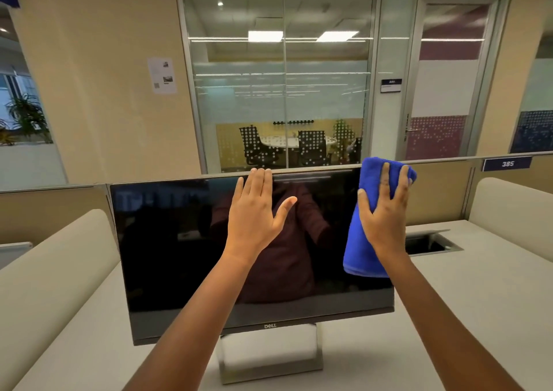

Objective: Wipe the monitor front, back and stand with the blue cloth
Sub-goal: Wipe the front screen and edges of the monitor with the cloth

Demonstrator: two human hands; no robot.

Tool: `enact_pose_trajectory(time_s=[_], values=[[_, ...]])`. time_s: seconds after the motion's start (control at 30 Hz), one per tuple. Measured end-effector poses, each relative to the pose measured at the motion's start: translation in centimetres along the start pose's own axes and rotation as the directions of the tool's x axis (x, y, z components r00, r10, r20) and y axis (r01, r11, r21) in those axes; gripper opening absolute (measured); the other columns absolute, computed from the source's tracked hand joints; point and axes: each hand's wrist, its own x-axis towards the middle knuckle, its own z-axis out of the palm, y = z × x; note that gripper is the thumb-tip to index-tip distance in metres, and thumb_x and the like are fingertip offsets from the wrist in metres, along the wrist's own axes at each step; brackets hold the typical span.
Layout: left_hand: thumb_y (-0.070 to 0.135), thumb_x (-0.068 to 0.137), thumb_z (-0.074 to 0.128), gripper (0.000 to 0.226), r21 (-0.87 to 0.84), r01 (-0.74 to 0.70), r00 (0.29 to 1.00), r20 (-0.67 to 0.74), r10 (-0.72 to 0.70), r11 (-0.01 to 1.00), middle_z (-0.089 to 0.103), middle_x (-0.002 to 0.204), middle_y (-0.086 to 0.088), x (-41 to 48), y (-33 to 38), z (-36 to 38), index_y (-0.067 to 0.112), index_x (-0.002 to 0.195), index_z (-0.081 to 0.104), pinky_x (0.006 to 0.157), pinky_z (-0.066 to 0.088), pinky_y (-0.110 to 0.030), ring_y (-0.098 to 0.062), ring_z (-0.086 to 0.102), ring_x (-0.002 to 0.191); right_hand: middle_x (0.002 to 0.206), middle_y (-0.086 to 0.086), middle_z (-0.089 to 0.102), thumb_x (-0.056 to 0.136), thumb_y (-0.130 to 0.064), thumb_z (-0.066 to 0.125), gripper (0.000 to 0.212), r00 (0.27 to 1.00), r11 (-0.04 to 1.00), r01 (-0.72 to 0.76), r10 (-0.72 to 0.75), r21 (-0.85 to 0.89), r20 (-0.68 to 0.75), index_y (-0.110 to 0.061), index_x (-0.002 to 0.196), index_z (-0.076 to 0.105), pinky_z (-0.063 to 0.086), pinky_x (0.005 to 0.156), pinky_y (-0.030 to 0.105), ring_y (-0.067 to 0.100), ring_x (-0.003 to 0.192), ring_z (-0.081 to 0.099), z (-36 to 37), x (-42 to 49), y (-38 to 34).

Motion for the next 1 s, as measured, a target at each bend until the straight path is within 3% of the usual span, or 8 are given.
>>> enact_pose_trajectory(time_s=[0.13,0.23,0.33,0.47,0.6,0.8,0.87,1.0], values=[[0.062,0.088,0.011,0.083,0.039,0.001,1.000,-0.021,0.000,0.999,0.047,0.137,-0.016,0.0,-0.1,0.5,0.000,0.134,0.040,0.109,0.021,-0.039,-0.029,0.040,0.131,0.150,0.023,0.020,0.091,-0.046,0.037,0.065,0.985,0.983,0.170,-0.171,-0.070,-0.018,-0.009,0.143,0.028,0.022,0.111,0.052,0.040,0.139,0.014,2.2,-1.7,-4.3],[0.053,0.087,0.026,0.071,0.070,-0.019,0.999,-0.050,0.023,0.997,0.052,0.133,-0.017,0.1,-0.4,0.8,0.000,0.131,0.044,0.107,0.025,-0.043,-0.030,0.046,0.126,0.152,0.016,0.019,0.090,-0.045,0.041,0.064,0.919,0.918,0.391,-0.387,-0.062,0.069,-0.014,0.144,0.028,0.017,0.113,0.046,0.037,0.140,0.012,4.2,-5.2,-6.6],[0.050,0.087,0.028,0.067,0.162,-0.065,0.995,-0.059,0.075,0.985,0.052,0.134,-0.013,-0.1,-1.1,1.0,0.003,0.132,0.044,0.107,0.024,-0.042,-0.027,0.046,0.126,0.152,0.009,0.017,0.087,-0.042,0.045,0.062,0.859,0.853,0.508,-0.490,-0.123,0.148,-0.021,0.144,0.026,0.021,0.112,0.051,0.033,0.140,0.017,4.9,-8.4,-6.0],[0.049,0.087,0.028,0.065,0.213,-0.111,0.990,-0.059,0.126,0.971,0.053,0.133,-0.011,0.0,-2.1,0.8,0.005,0.133,0.044,0.109,0.021,-0.039,-0.026,0.047,0.126,0.151,0.005,0.022,0.085,-0.043,0.045,0.062,0.878,0.846,0.478,-0.454,-0.238,0.149,-0.027,0.143,0.029,0.025,0.105,0.060,0.031,0.139,0.021,3.4,-9.1,-1.5],[0.048,0.089,0.025,0.064,0.221,-0.126,0.988,-0.059,0.142,0.967,0.053,0.134,-0.009,0.2,-2.6,0.5,0.007,0.134,0.044,0.108,0.028,-0.043,-0.024,0.047,0.127,0.150,0.010,0.022,0.087,-0.044,0.040,0.063,0.969,0.937,0.249,-0.240,-0.246,0.066,-0.024,0.144,0.021,0.034,0.101,0.059,0.037,0.137,0.023,1.3,-6.7,2.6],[0.034,0.092,0.027,0.053,0.204,-0.066,0.985,-0.141,0.096,0.977,0.053,0.133,-0.013,-0.5,-3.4,0.7,0.004,0.132,0.045,0.104,0.036,-0.042,-0.025,0.049,0.124,0.150,0.015,0.026,0.089,-0.042,0.039,0.061,0.999,0.979,0.038,-0.041,-0.199,-0.012,-0.018,0.144,0.027,0.034,0.103,0.059,0.040,0.136,0.024,2.0,-4.7,-0.8],[0.030,0.093,0.027,0.050,0.209,-0.069,0.979,-0.172,0.106,0.975,0.053,0.132,-0.013,-0.4,-3.5,0.9,0.004,0.132,0.046,0.106,0.033,-0.040,-0.025,0.050,0.123,0.151,0.012,0.025,0.088,-0.044,0.041,0.061,0.995,0.982,0.095,-0.098,-0.162,-0.013,-0.020,0.143,0.030,0.028,0.105,0.056,0.037,0.137,0.023,2.9,-5.7,-3.5],[0.026,0.091,0.031,0.048,0.200,-0.066,0.966,-0.232,0.113,0.978,0.056,0.128,-0.015,-0.2,-3.6,1.4,0.002,0.129,0.049,0.104,0.025,-0.036,-0.027,0.053,0.120,0.153,0.003,0.018,0.086,-0.041,0.048,0.063,0.918,0.908,0.396,-0.384,-0.139,0.102,-0.027,0.144,0.027,0.022,0.109,0.052,0.031,0.140,0.019,5.3,-10.0,-6.4]])
